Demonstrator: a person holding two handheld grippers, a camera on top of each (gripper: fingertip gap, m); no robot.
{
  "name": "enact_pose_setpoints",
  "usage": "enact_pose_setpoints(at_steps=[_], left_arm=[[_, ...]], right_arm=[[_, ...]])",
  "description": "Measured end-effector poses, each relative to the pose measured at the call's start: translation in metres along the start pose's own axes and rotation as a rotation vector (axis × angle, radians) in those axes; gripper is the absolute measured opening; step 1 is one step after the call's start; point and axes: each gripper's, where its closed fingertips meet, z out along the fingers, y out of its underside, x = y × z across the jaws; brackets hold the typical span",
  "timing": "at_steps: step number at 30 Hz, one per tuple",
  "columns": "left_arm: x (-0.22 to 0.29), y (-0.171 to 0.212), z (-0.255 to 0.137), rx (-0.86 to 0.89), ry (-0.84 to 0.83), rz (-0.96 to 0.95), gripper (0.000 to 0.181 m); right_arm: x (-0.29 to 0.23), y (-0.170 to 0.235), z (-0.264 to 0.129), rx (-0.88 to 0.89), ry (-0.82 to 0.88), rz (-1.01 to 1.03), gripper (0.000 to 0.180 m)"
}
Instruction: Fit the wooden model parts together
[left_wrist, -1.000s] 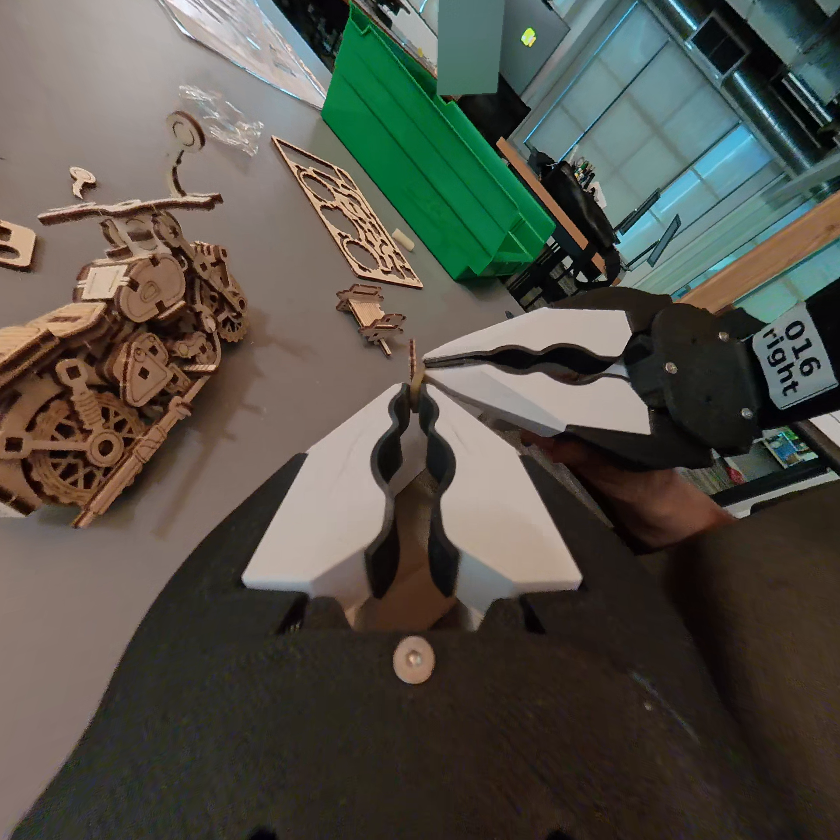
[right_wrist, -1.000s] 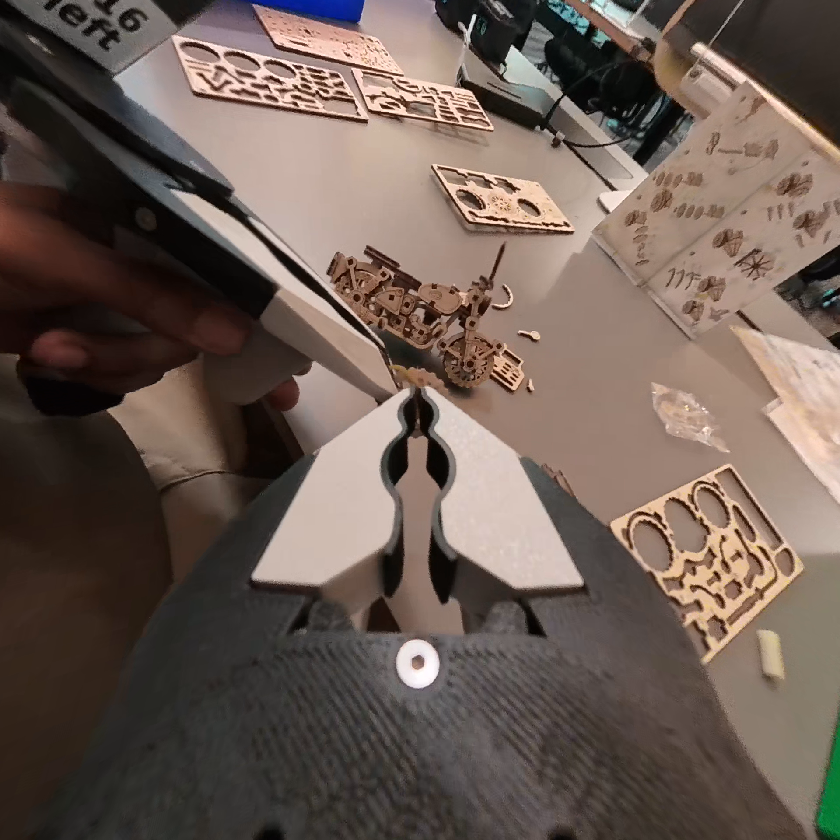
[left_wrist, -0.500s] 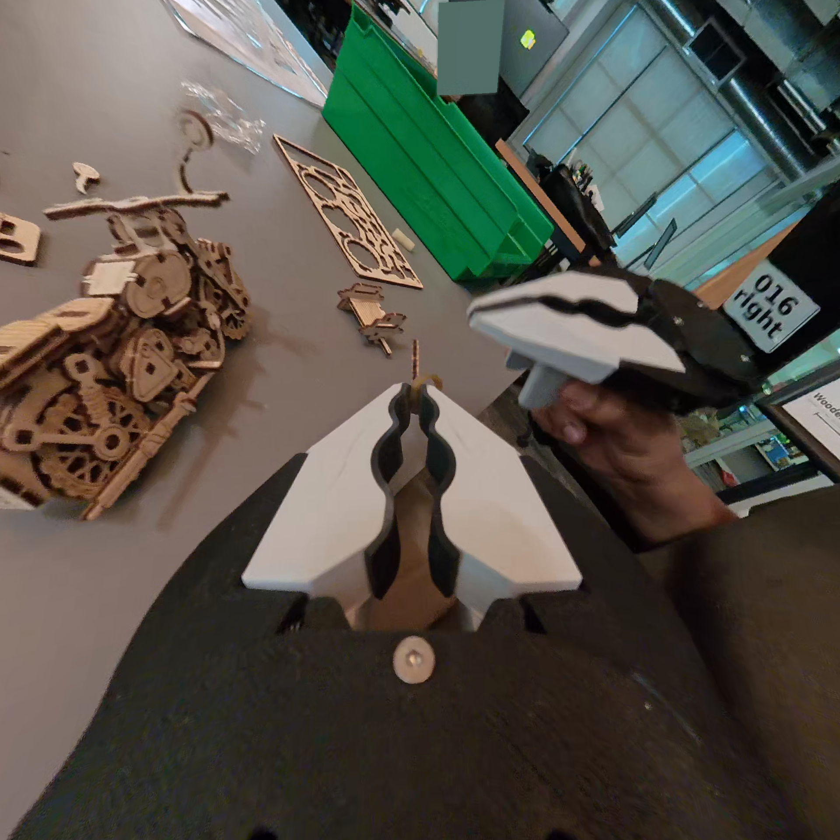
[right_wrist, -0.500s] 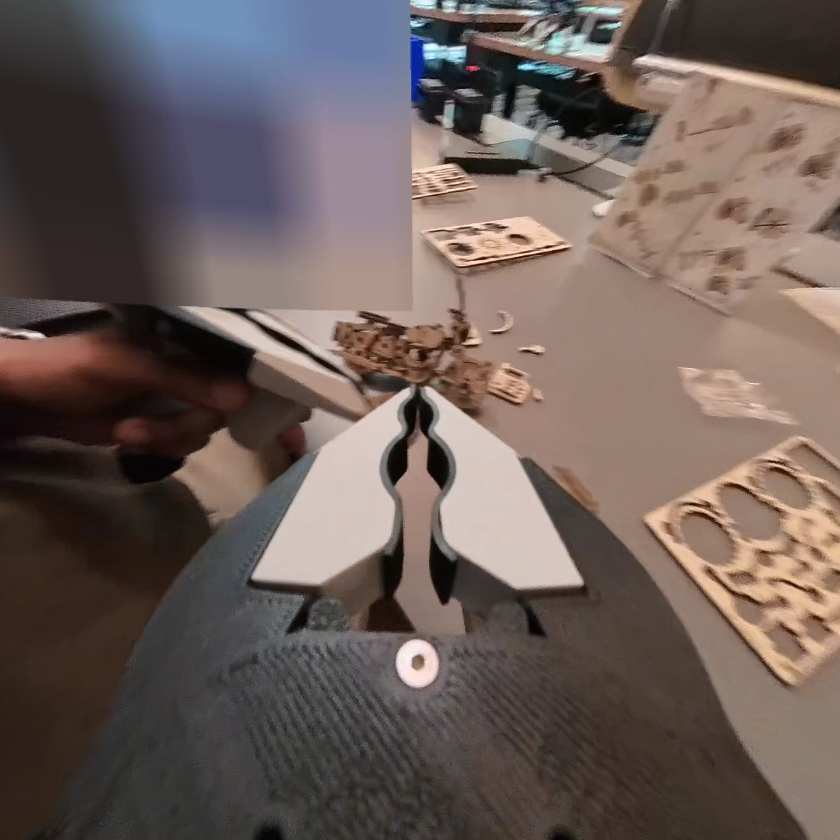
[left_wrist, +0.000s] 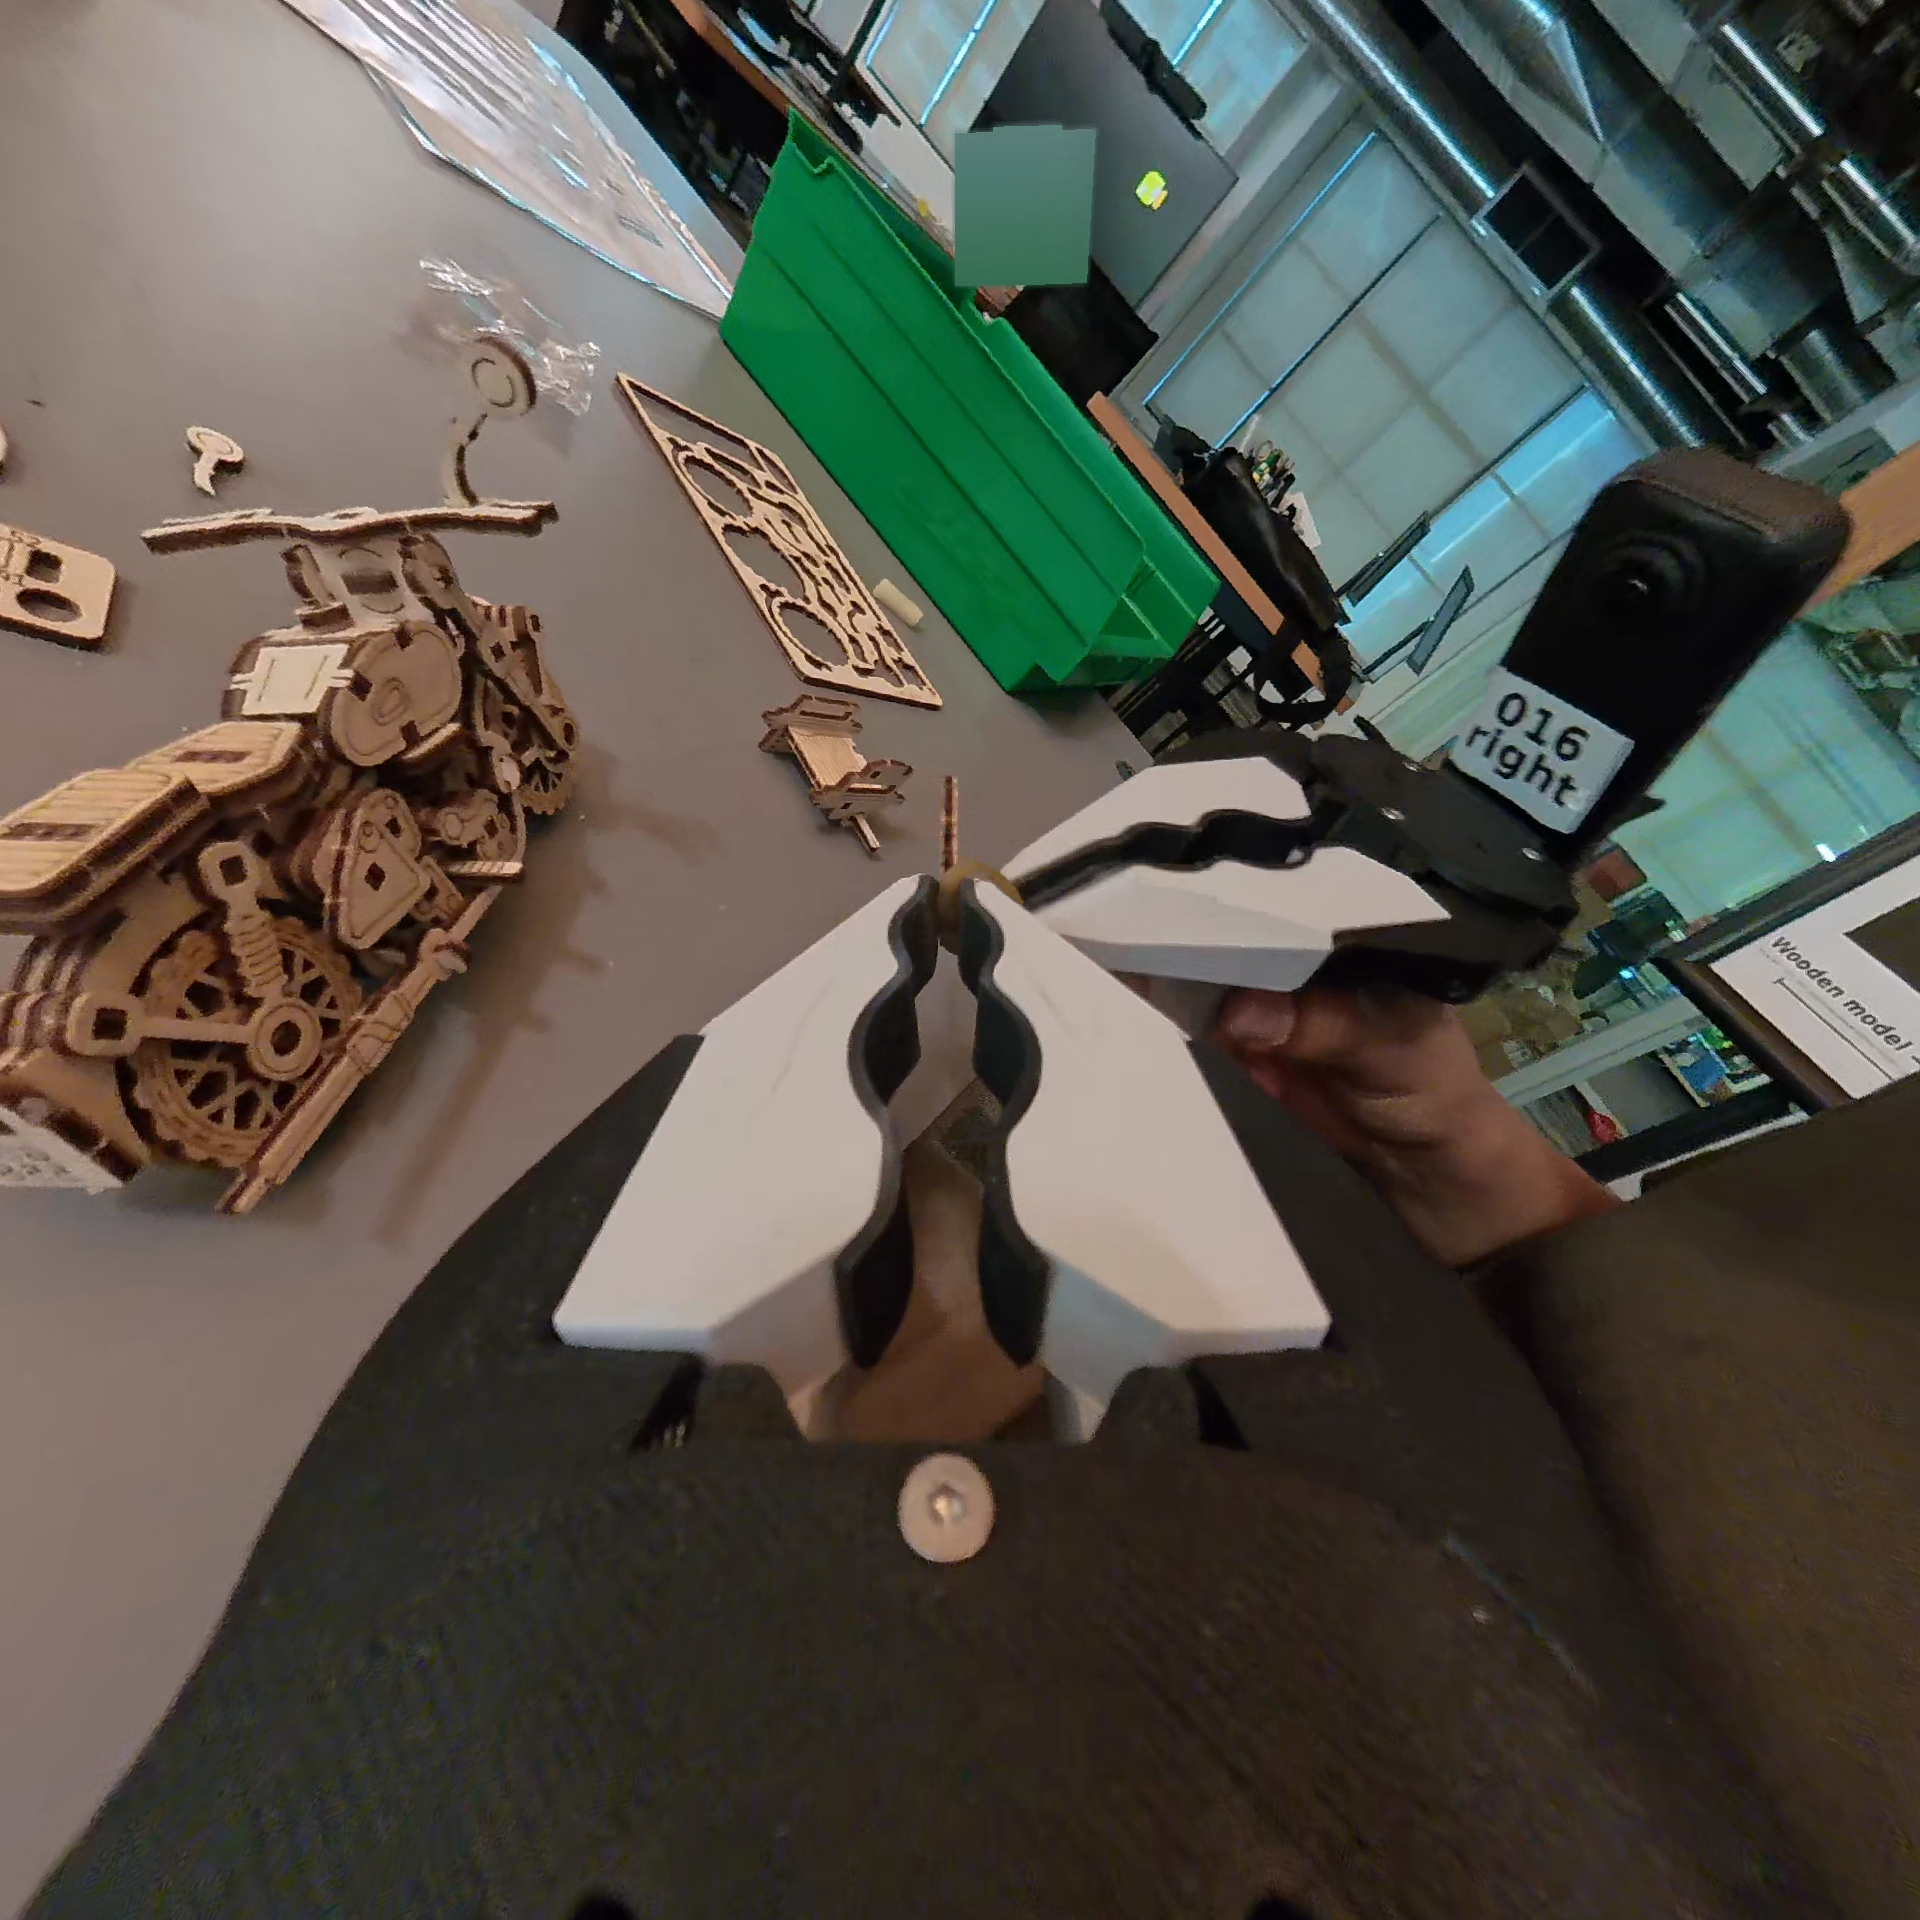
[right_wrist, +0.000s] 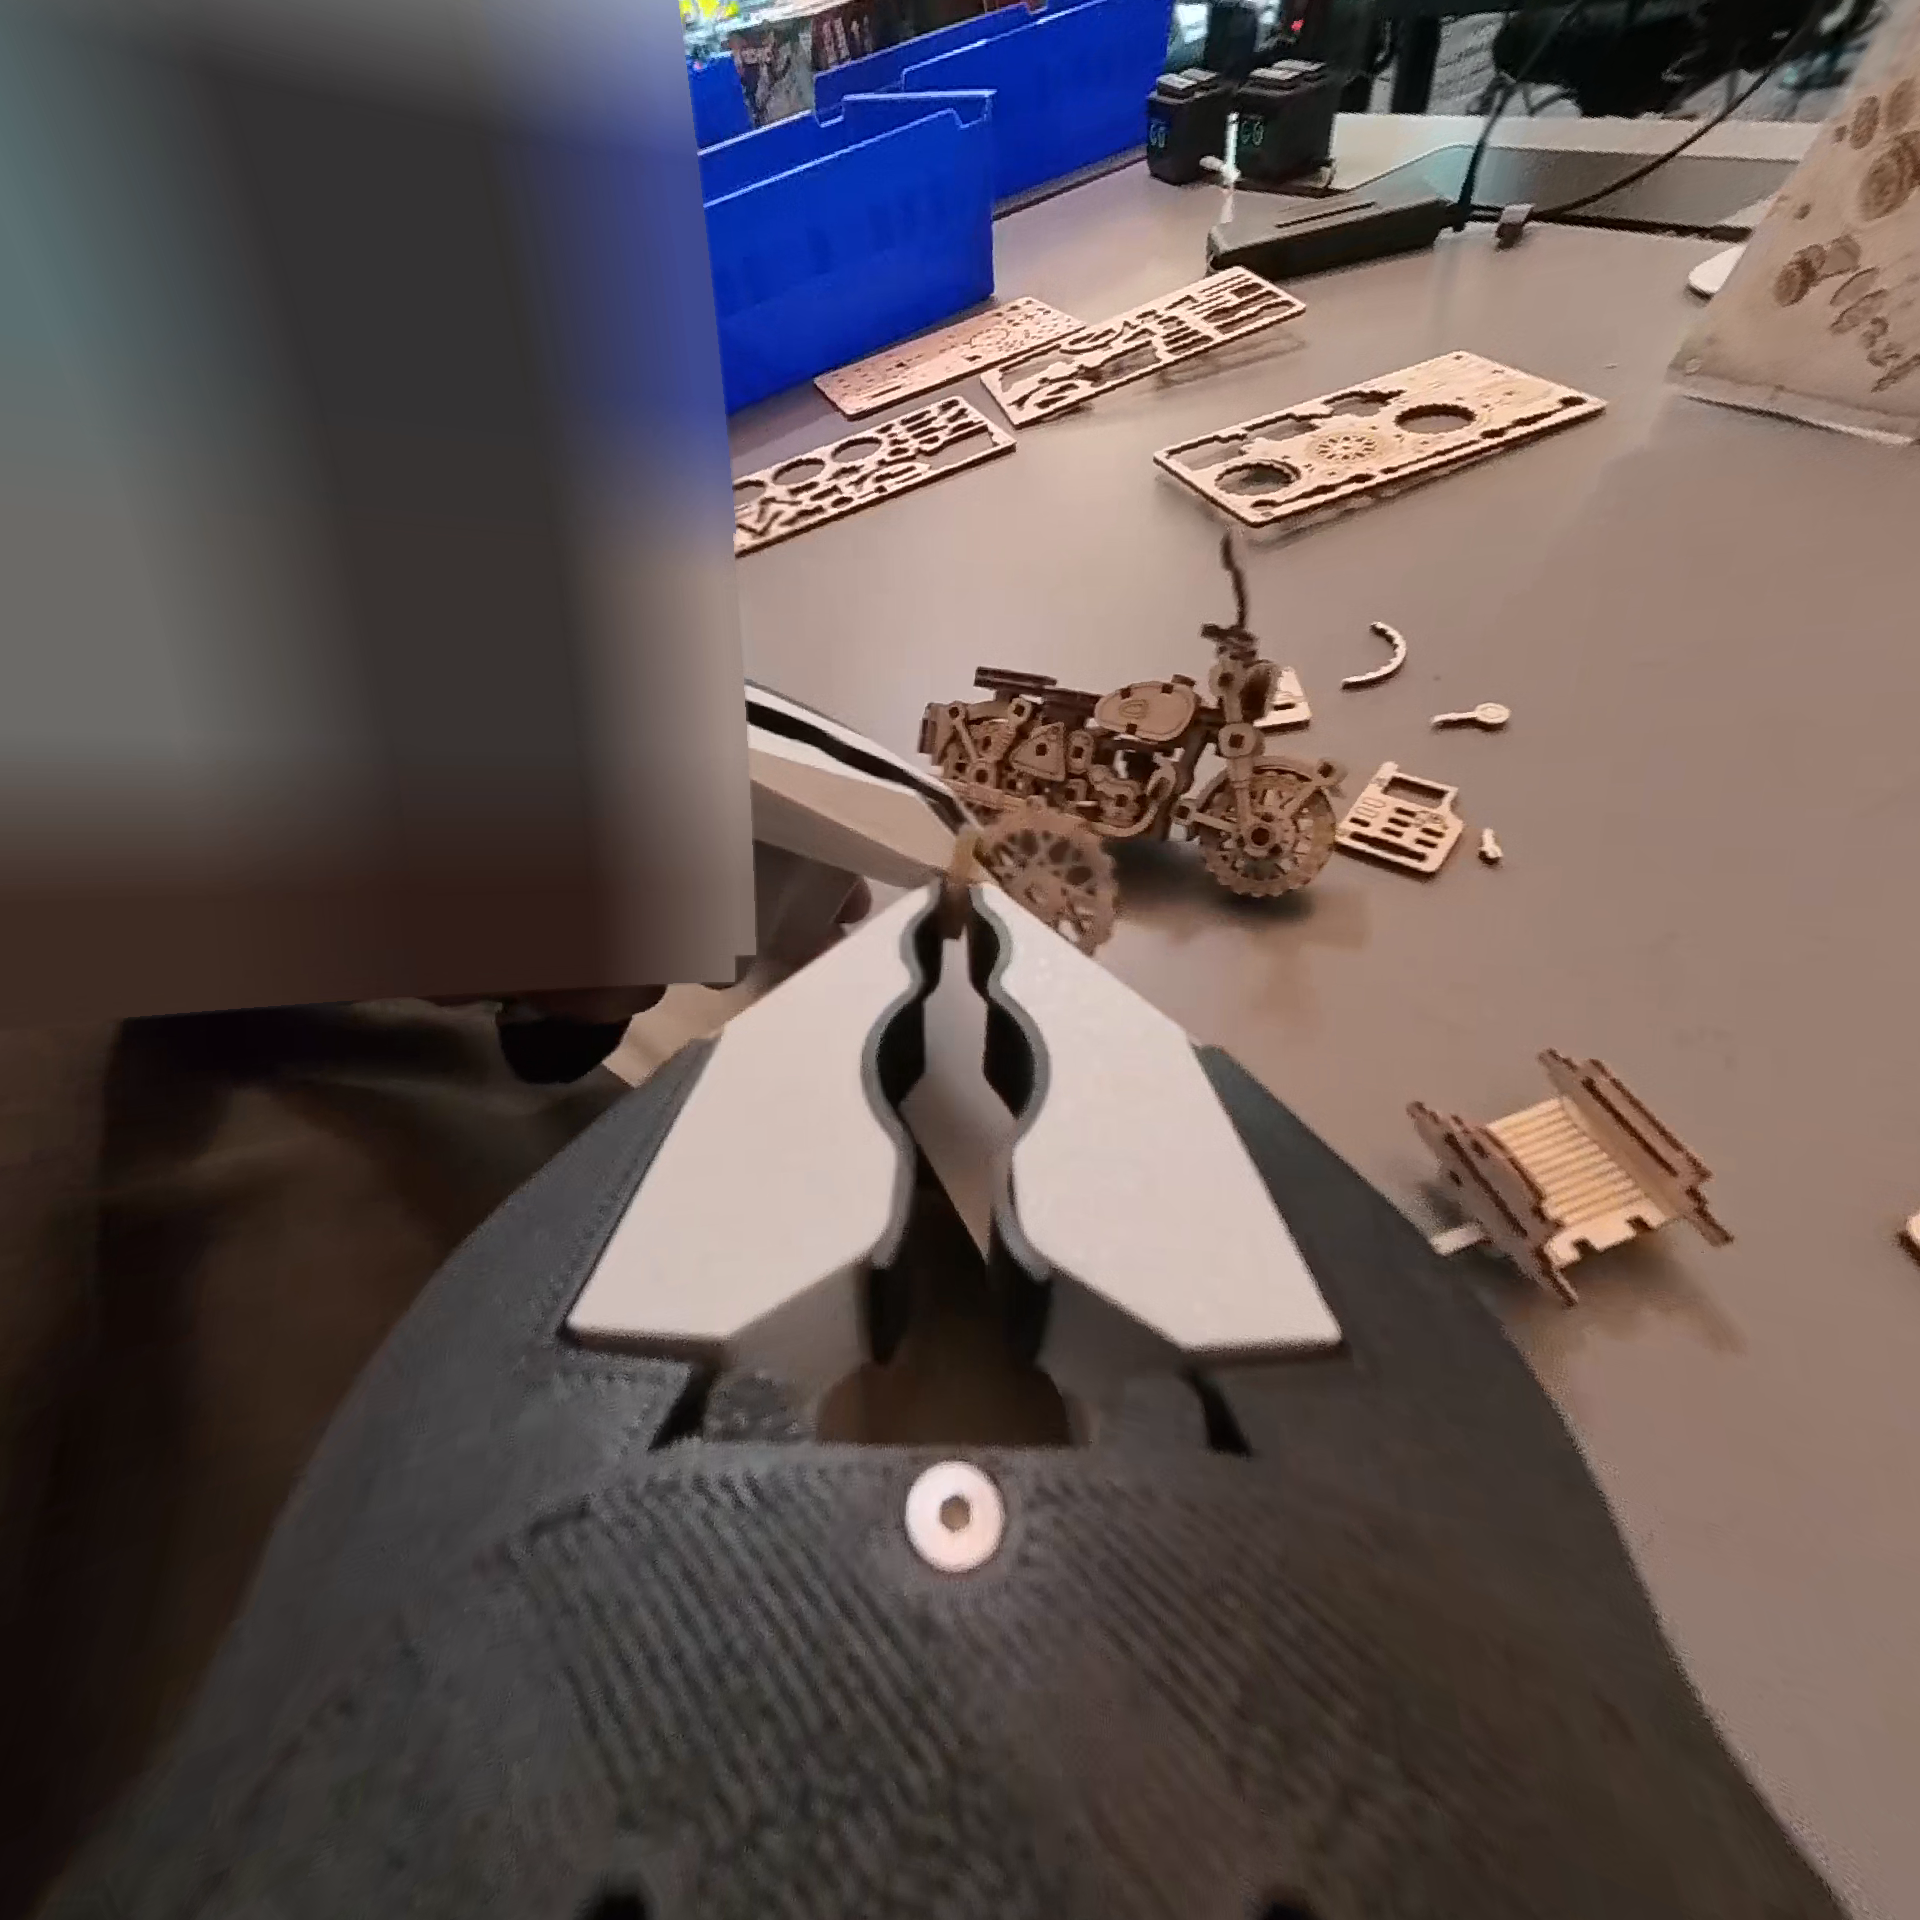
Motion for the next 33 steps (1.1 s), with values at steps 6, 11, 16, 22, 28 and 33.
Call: enact_pose_setpoints(at_steps=[6, 11, 16, 22, 28, 33], left_arm=[[0.007, -0.001, 0.001, 0.002, 0.019, 0.056, 0.001], [0.01, -0.003, 0.0, 0.033, 0.014, 0.088, 0.001], [0.011, -0.003, 0.0, 0.03, 0.026, 0.075, 0.001], [0.004, 0.013, 0.005, -0.093, -0.008, 0.051, 0.002], [0.011, 0.023, 0.007, -0.175, 0.01, 0.084, 0.004], [0.014, 0.025, 0.006, -0.203, 0.021, 0.1, 0.004]], right_arm=[[0.003, -0.001, -0.005, 0.029, -0.092, 0.125, 0.002], [0.002, -0.002, -0.007, 0.021, -0.068, 0.066, 0.002], [0.004, -0.006, -0.01, 0.05, -0.099, 0.155, 0.001], [0.018, -0.005, -0.013, -0.016, 0.094, -0.061, 0.0], [0.025, -0.009, -0.017, -0.064, 0.239, -0.242, 0.0], [0.034, -0.005, -0.02, -0.092, 0.251, -0.227, 0.001]])
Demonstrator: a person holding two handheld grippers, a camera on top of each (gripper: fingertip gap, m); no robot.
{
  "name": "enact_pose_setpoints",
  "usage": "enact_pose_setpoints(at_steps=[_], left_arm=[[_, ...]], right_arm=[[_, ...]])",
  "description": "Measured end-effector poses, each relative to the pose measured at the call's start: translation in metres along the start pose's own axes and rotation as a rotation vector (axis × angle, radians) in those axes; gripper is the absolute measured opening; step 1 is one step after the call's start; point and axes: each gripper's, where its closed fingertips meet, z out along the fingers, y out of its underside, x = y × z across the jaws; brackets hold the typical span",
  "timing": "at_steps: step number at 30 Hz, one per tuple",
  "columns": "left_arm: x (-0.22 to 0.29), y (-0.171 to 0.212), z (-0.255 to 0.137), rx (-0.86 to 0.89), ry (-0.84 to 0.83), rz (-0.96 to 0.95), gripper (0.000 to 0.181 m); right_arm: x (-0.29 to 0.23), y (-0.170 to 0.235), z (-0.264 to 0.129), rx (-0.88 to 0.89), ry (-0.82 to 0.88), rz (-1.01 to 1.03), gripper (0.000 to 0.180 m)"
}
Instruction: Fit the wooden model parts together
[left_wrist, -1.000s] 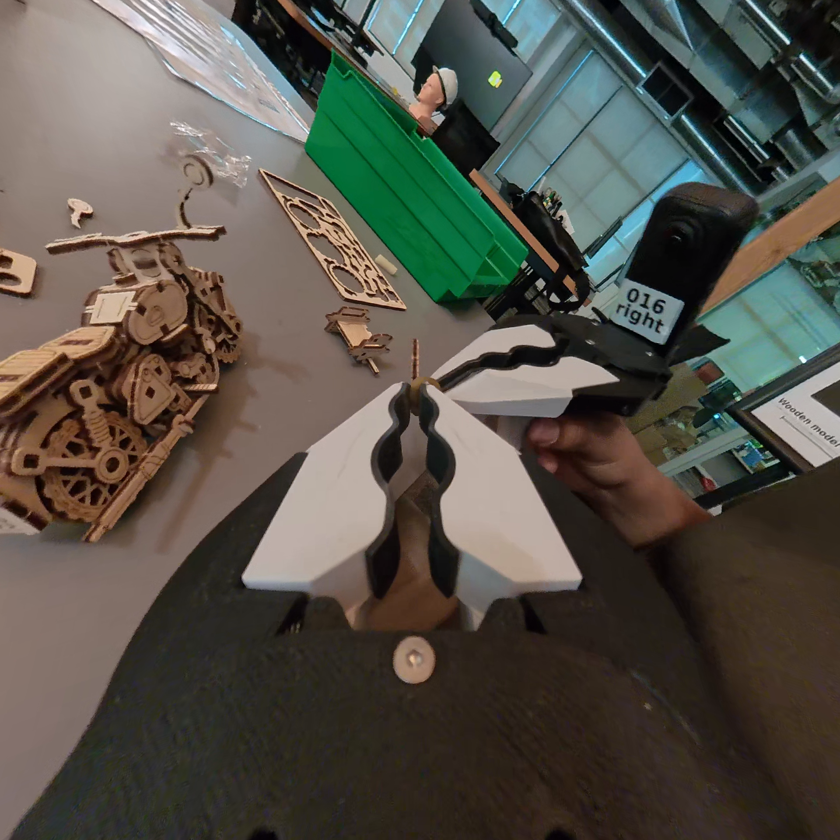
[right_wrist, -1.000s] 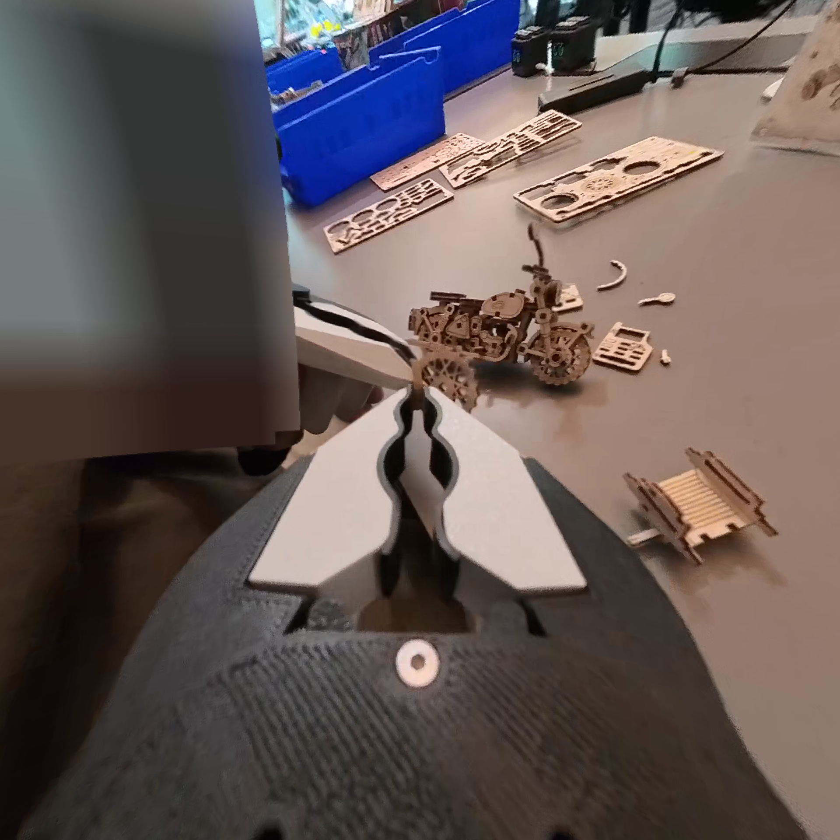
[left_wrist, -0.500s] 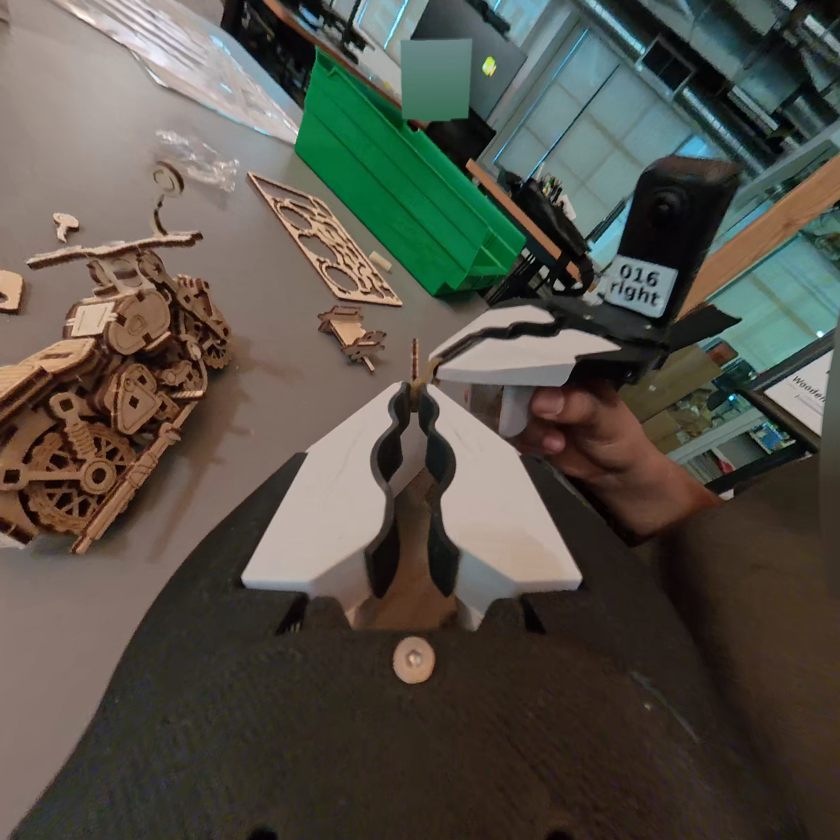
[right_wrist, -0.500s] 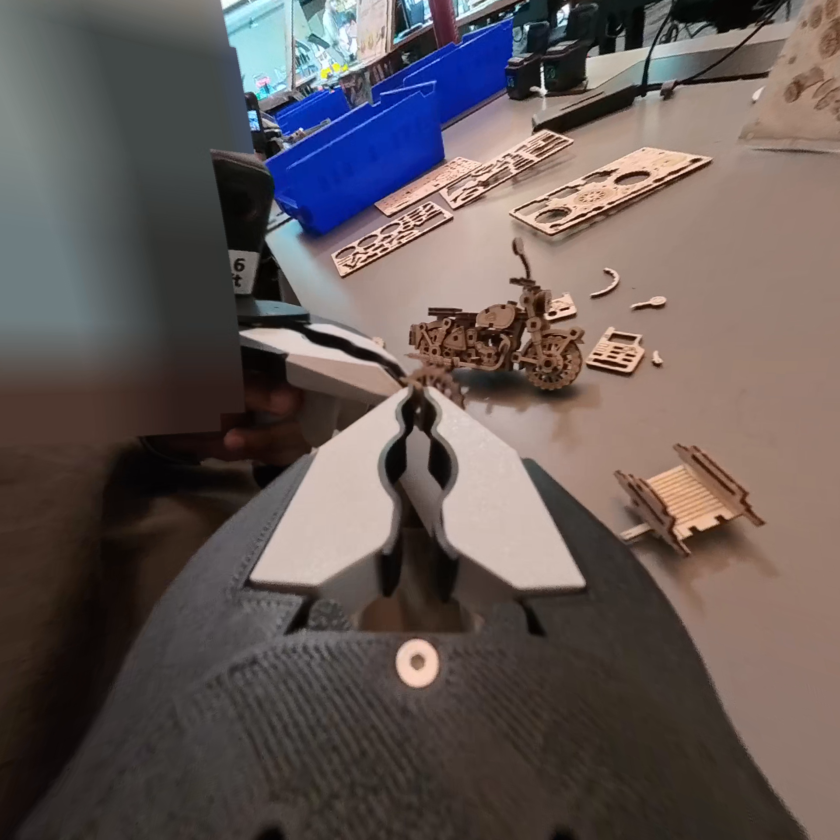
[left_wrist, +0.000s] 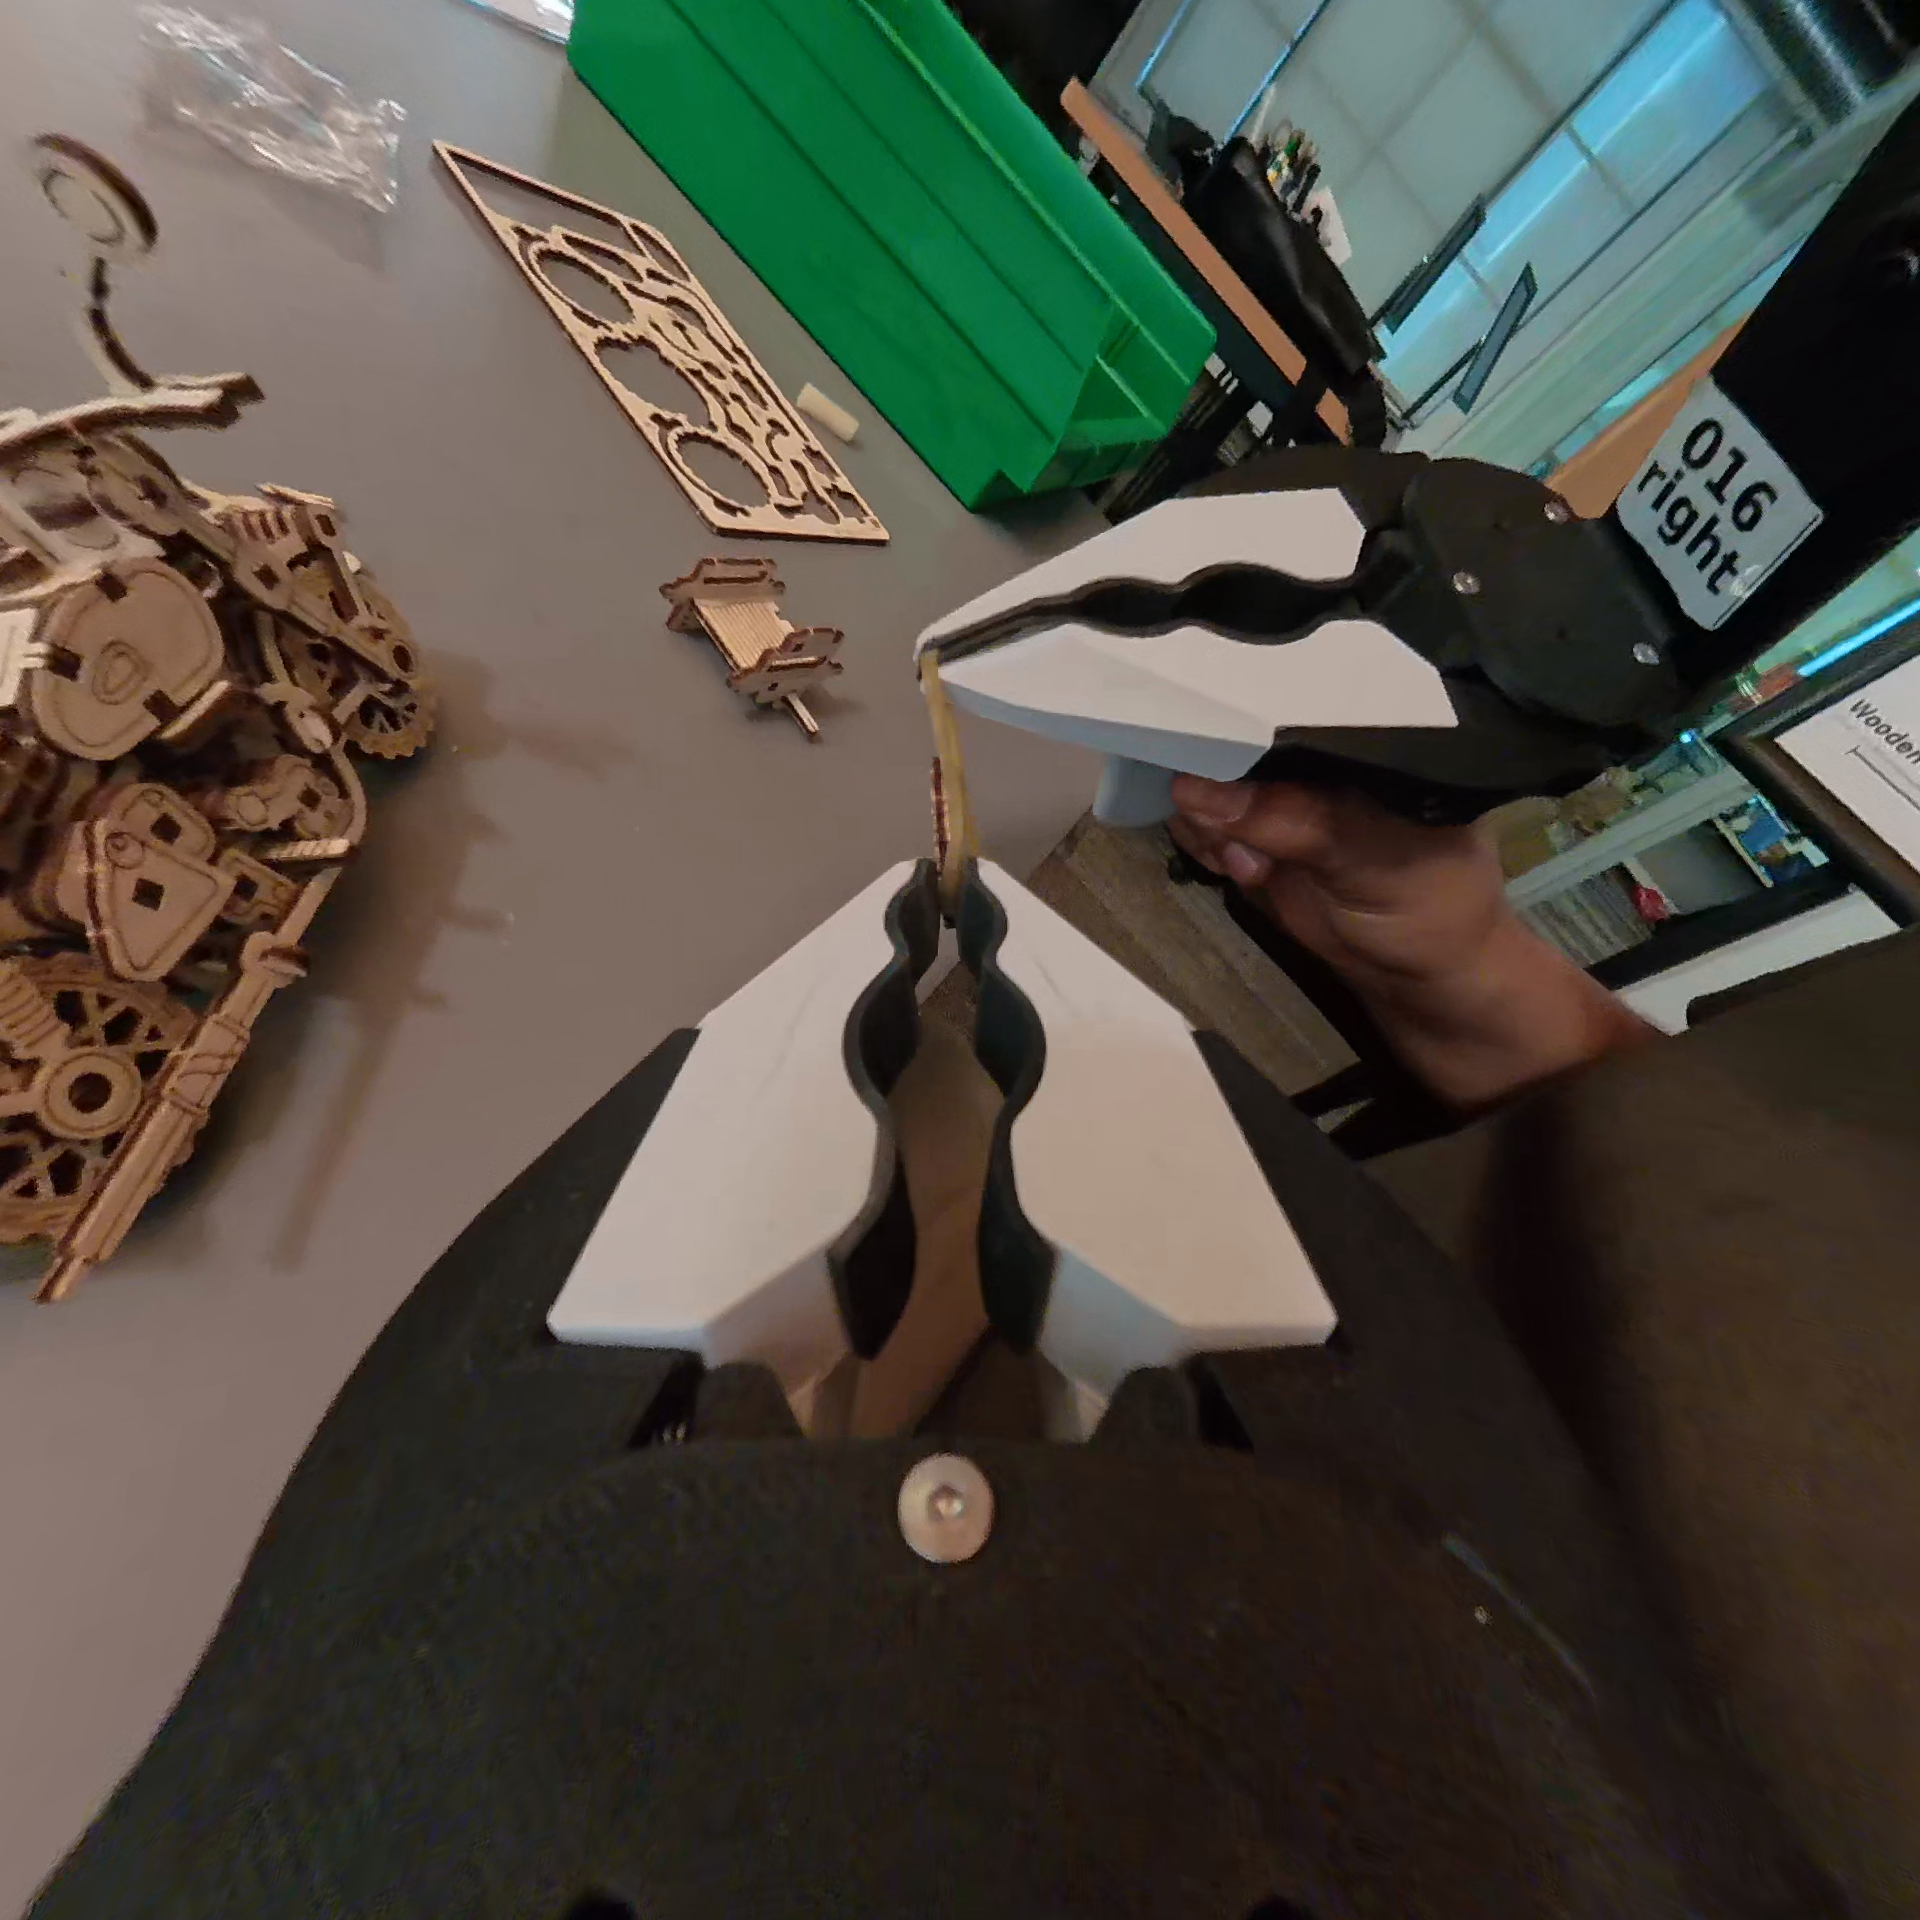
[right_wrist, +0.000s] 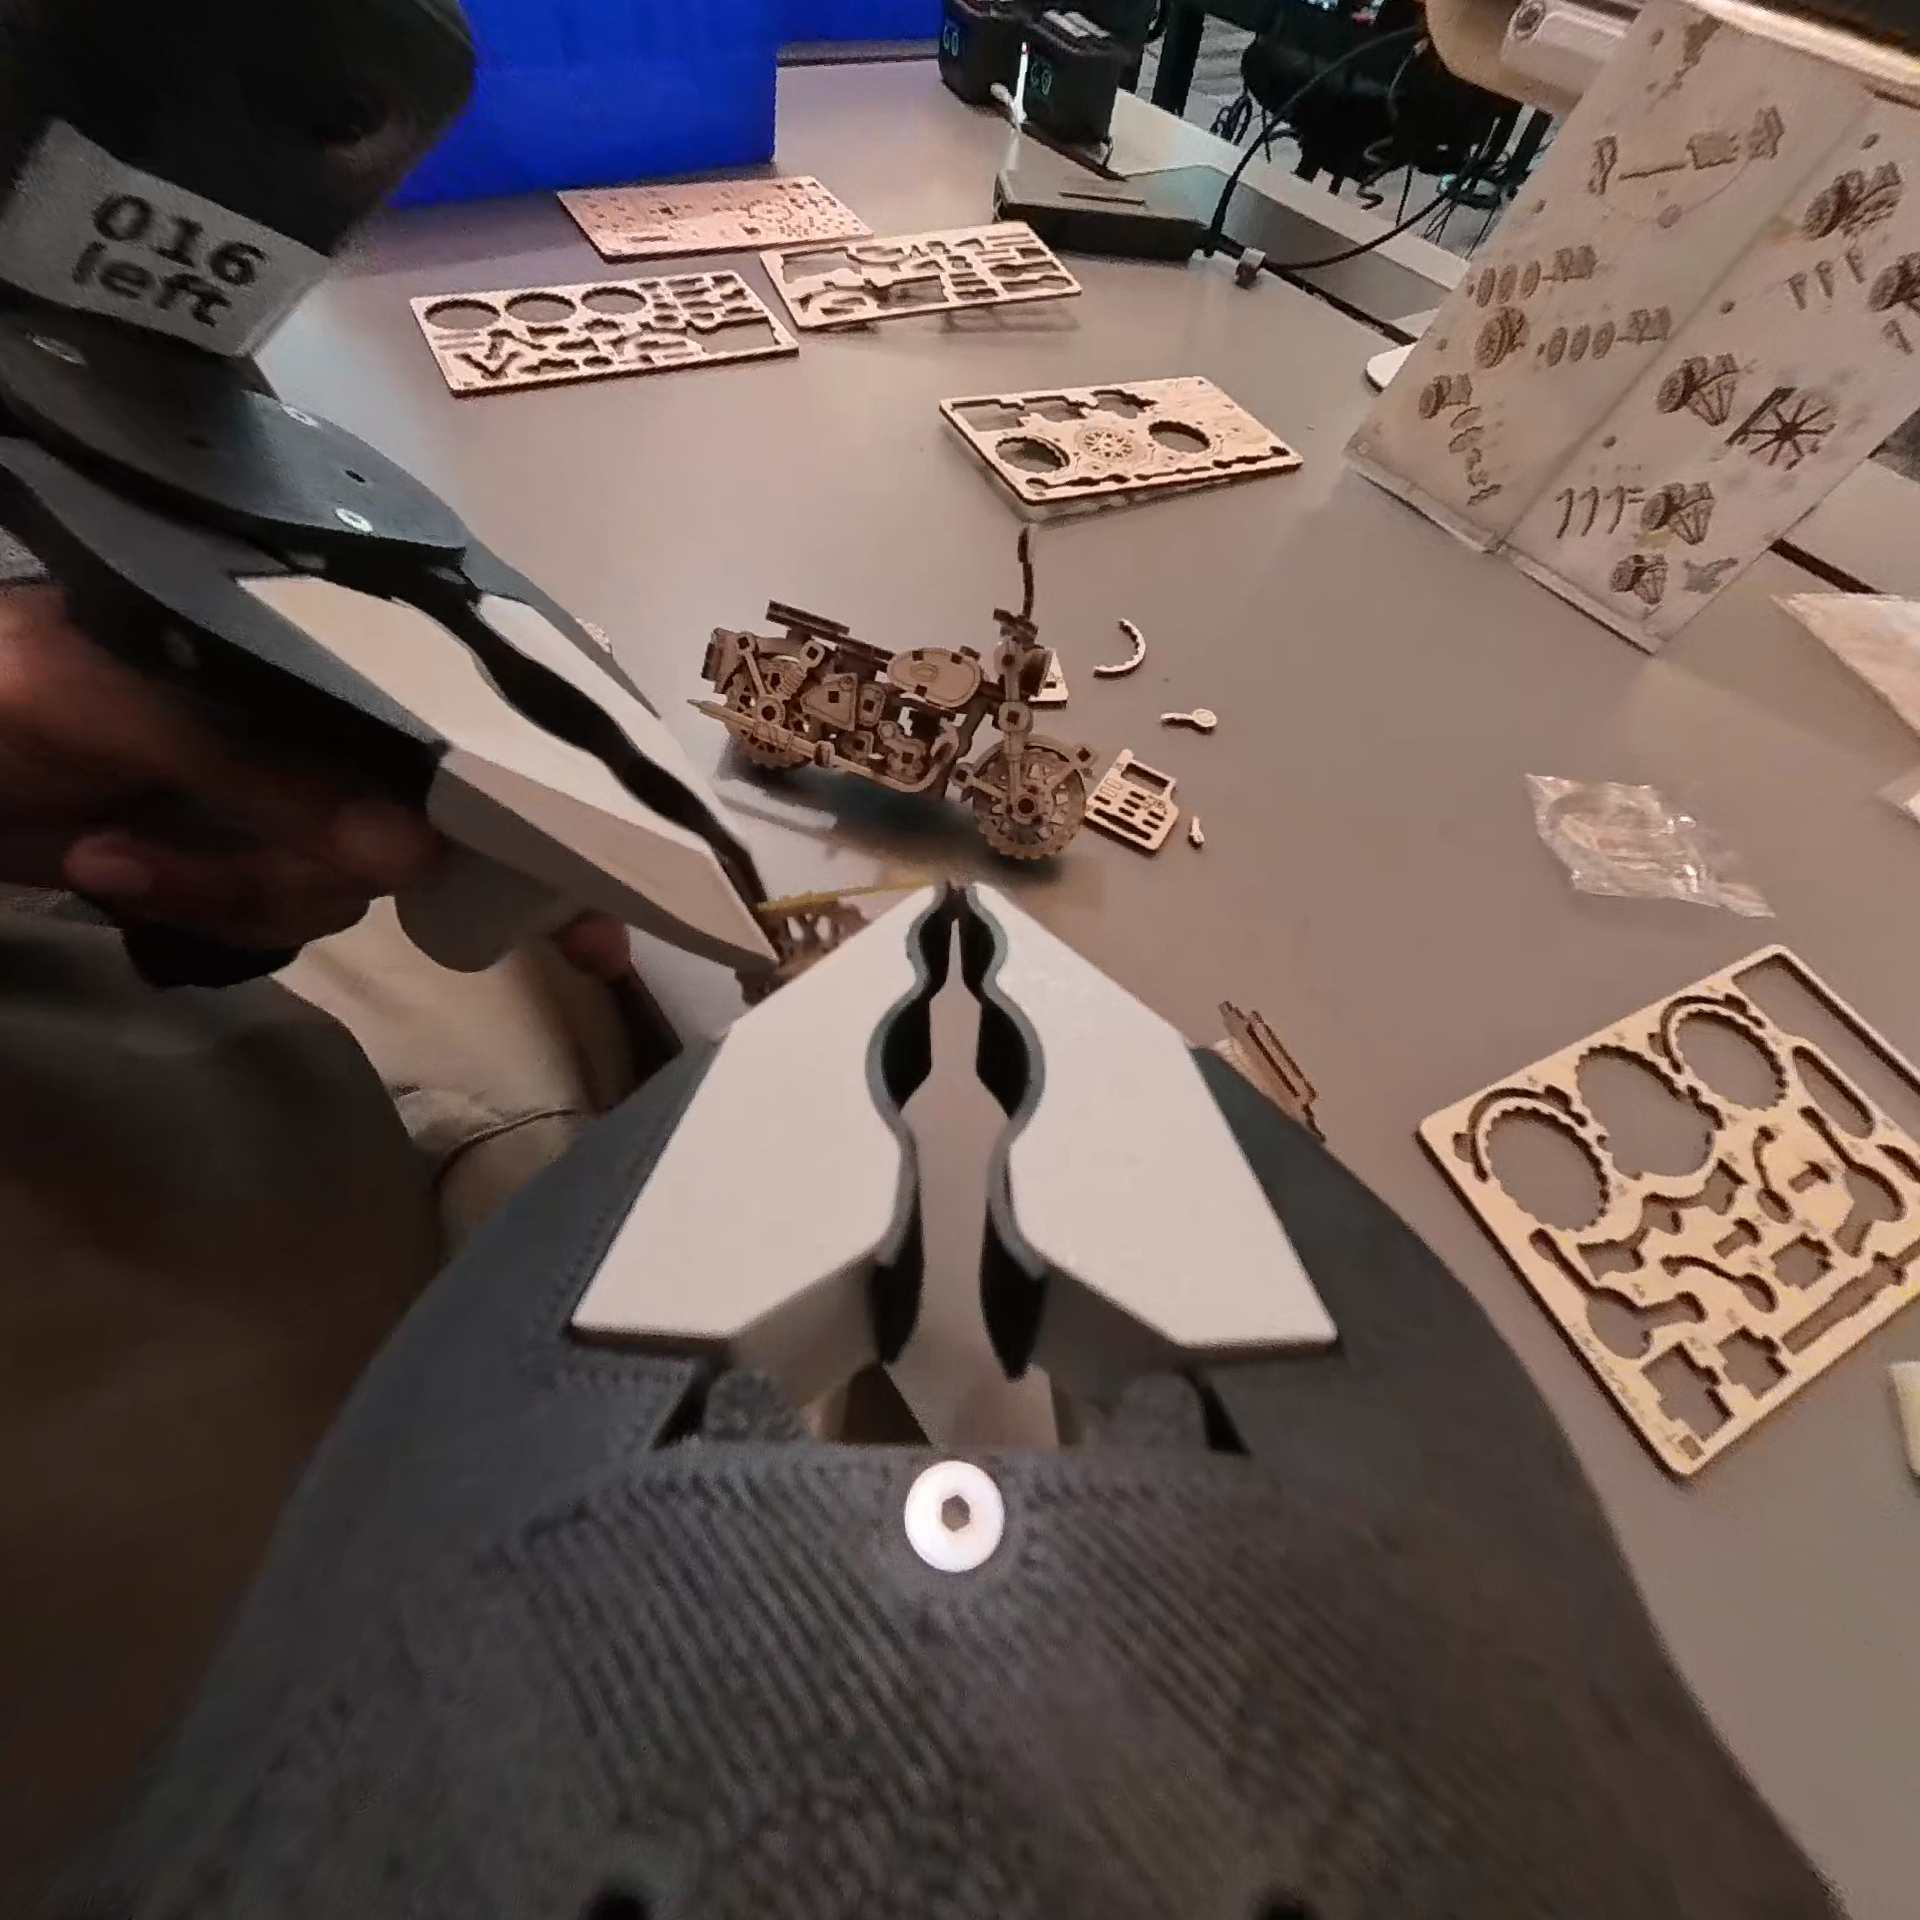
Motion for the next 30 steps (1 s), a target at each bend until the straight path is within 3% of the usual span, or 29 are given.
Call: enact_pose_setpoints(at_steps=[6, 18, 30], left_arm=[[0.0, 0.004, 0.002, -0.034, 0.017, -0.008, 0.005], [0.0, 0.001, -0.001, -0.018, 0.032, -0.009, 0.004], [-0.004, -0.022, -0.011, 0.161, 0.108, -0.201, 0.003]], right_arm=[[-0.008, -0.009, 0.0, 0.046, -0.037, -0.018, 0.0], [0.0, 0.008, 0.002, -0.045, -0.022, -0.045, 0.001], [-0.008, 0.012, -0.001, -0.049, -0.187, 0.195, 0.001]])
